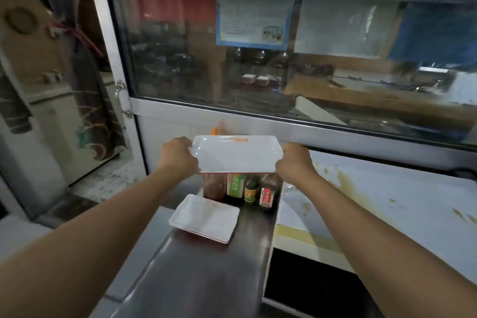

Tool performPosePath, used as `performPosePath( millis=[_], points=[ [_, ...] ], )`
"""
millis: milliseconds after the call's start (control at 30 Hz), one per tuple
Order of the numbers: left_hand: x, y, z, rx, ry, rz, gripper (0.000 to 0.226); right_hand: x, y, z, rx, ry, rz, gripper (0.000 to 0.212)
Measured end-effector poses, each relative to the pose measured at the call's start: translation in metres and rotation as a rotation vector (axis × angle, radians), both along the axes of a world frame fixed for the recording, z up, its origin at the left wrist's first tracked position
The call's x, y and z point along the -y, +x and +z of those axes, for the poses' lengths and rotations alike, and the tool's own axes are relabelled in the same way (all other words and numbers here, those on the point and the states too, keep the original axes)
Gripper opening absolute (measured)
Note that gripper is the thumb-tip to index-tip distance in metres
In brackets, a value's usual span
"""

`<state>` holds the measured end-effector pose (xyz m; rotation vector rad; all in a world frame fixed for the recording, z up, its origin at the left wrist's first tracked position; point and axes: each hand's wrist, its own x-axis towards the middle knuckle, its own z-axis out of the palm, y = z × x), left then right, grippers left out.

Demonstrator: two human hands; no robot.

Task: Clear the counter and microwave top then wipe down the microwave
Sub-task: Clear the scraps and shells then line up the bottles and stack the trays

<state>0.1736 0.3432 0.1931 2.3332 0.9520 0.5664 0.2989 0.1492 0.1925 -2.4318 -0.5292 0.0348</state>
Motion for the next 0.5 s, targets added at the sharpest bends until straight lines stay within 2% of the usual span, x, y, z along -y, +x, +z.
performPosePath(
  millis=[100,200,433,500],
  points=[
    [-0.039,-0.005,-0.009,-0.01,-0.026,-0.019,0.053,-0.034,-0.016,-0.01,-0.022,-0.047,-0.013,0.007],
    [-0.074,-0.007,-0.021,-0.056,-0.043,-0.048,0.055,-0.066,-0.023,-0.027,-0.046,-0.025,-0.033,0.02],
    [-0.139,0.002,-0.07,-0.107,-0.118,-0.158,0.051,-0.118,-0.037,-0.075,-0.098,-0.064,-0.134,0.01],
    [-0.15,0.006,-0.086,-0.113,-0.149,-0.191,0.047,-0.127,-0.037,-0.091,-0.127,-0.047,-0.175,0.016]
  ],
)
